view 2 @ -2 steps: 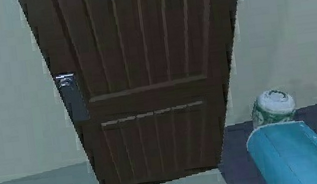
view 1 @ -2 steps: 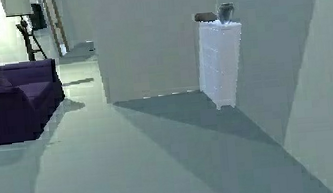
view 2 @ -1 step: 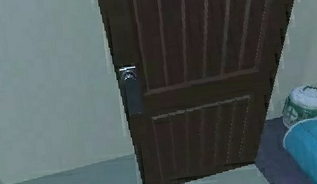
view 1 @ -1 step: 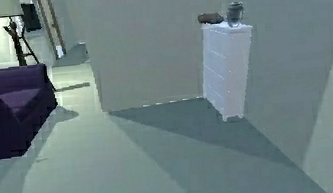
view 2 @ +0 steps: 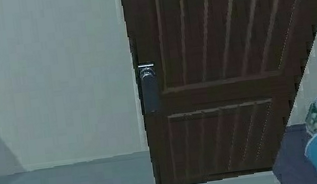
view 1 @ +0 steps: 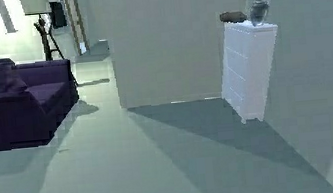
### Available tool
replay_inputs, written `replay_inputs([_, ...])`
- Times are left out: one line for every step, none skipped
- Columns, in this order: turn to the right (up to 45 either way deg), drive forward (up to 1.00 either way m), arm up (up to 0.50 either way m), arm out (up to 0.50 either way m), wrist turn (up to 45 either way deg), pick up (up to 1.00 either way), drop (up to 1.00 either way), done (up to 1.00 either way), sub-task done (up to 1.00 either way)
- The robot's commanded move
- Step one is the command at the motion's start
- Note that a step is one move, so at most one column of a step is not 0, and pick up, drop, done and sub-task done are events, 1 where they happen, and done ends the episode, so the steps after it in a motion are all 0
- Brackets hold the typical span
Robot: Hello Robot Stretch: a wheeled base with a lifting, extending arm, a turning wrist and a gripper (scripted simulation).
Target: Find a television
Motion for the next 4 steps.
replay_inputs([0.0, 0.3, 0.0, 0.0, 0.0, 0.0, 0.0, 0.0, 0.0])
replay_inputs([-27.0, 0.0, 0.0, 0.0, 0.0, 0.0, 0.0, 0.0, 0.0])
replay_inputs([0.0, 1.0, 0.0, 0.0, 0.0, 0.0, 0.0, 0.0, 0.0])
replay_inputs([0.0, 1.0, 0.0, 0.0, 0.0, 0.0, 0.0, 0.0, 0.0])
